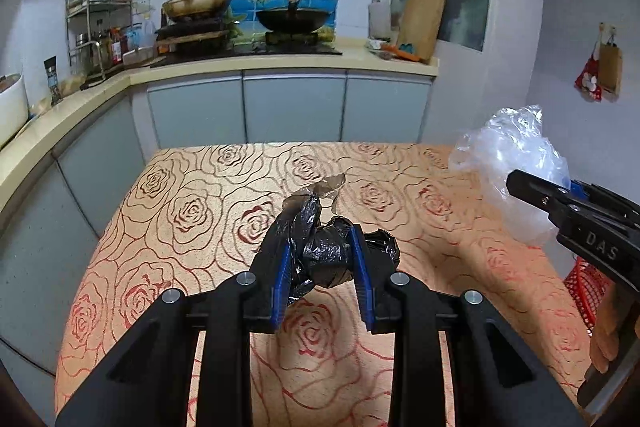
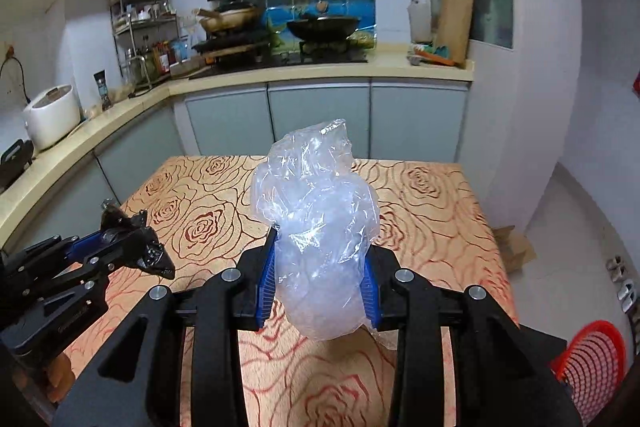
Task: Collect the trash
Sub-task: 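Carry the black and clear plastic bags in both grippers over the red basket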
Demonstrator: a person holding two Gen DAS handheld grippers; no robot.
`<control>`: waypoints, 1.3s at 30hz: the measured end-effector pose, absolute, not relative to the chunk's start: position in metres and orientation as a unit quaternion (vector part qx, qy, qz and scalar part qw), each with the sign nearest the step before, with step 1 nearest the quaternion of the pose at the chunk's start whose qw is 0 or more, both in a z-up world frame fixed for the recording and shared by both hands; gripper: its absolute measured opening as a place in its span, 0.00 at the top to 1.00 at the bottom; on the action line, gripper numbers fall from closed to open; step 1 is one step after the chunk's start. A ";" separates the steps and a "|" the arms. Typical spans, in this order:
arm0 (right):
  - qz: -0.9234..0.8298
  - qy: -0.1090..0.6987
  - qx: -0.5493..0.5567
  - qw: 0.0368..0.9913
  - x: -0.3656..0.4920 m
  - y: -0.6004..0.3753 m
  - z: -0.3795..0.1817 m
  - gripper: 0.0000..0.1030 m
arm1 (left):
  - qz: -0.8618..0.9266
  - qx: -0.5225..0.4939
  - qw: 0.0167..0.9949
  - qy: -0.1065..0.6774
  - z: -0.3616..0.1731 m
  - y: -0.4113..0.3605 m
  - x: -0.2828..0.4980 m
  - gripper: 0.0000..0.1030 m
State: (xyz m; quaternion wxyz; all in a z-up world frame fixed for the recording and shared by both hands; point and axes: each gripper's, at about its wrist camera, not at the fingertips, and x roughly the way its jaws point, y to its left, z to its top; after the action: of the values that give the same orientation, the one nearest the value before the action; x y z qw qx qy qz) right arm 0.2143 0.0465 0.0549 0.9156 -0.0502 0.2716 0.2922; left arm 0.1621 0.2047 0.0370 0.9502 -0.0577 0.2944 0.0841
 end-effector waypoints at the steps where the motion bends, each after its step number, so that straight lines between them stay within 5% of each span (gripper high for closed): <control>1: 0.289 0.270 -0.046 0.917 0.211 0.040 0.057 0.67 | 0.080 -0.056 0.951 0.292 0.039 0.201 0.160 0.74; 39: 0.083 0.278 0.048 0.956 0.170 -0.213 0.048 0.67 | -0.154 0.020 0.941 0.300 0.044 -0.035 0.176 0.74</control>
State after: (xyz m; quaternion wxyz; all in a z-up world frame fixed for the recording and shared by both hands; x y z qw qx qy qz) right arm 0.1704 -0.2128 0.0483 0.9559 0.0478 0.2778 0.0825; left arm 0.1755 -0.0350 0.0436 0.9411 0.0202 0.3004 -0.1539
